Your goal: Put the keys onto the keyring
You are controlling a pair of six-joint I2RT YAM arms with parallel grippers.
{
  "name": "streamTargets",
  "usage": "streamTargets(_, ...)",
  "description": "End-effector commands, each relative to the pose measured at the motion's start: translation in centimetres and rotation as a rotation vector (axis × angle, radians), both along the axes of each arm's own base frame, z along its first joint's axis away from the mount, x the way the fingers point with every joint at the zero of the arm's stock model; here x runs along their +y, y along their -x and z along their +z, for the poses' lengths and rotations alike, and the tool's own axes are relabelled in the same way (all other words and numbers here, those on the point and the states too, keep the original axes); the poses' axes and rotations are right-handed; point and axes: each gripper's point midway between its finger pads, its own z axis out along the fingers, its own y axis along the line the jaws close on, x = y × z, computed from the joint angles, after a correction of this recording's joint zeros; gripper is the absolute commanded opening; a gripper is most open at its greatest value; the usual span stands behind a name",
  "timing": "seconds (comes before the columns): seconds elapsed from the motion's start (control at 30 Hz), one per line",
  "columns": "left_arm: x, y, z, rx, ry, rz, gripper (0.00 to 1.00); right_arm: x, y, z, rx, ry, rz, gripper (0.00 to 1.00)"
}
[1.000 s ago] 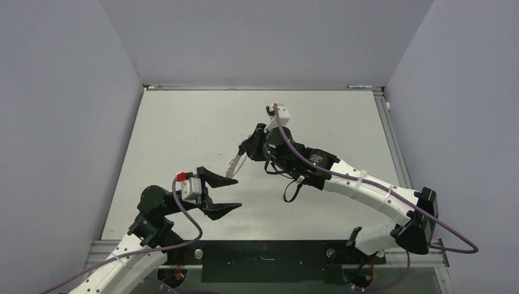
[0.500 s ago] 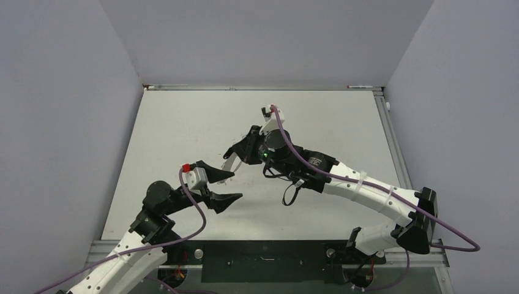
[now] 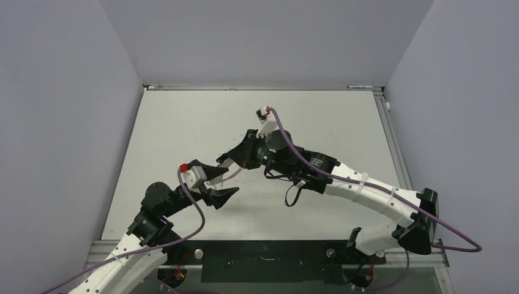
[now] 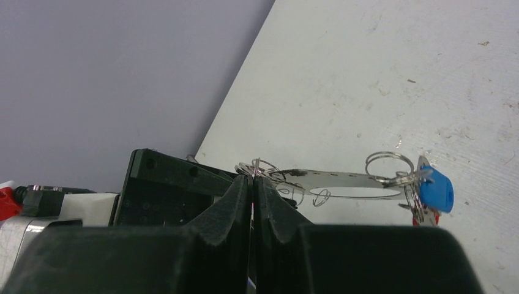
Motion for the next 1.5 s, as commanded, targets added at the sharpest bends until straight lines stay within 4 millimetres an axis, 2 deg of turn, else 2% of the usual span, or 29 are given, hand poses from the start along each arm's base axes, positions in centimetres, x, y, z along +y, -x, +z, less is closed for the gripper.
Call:
streamTargets(0.0, 0.9, -0.6, 2.8, -0.074, 0.031, 0.06, 0.66, 0.3, 1.8, 4.1, -0.055, -0.11, 0.092, 0.05)
streamTargets(0.23, 1.5, -0.7, 3.4, -0.099, 0.041, 0.09, 0.64, 0.8, 2.9, 3.1, -0.06, -0.077, 0.176, 0.05)
streamTargets(0.53, 2.1, -0.6, 3.9, -0.142, 0.044, 0.115, 0.59, 0.6, 3.8, 3.0, -0.097, -0.049, 0.242, 0.05)
streamTargets(0.9, 1.6, -0.3, 3.7, -0.13, 0.035, 0.08, 0.57, -1.3, 3.6, 4.8, -0.129, -0.106, 0.261, 0.05)
streamTargets(1.13, 1.5, -0.4, 3.6, -0.126, 0.029, 0.075, 0.56, -1.2, 4.5, 5.2, -0.126, -0.144, 0.321, 0.05)
streamTargets(1.23, 1.3, -0.2, 3.6, -0.129, 0.03, 0.061, 0.55, -1.1, 4.6, 4.8, -0.123, -0.138, 0.332, 0.05)
streamTargets(1.47, 1.1, 0.2, 3.8, -0.136, 0.039, 0.036, 0.49, 0.0, 5.1, 2.3, -0.097, -0.08, 0.383, 0.05)
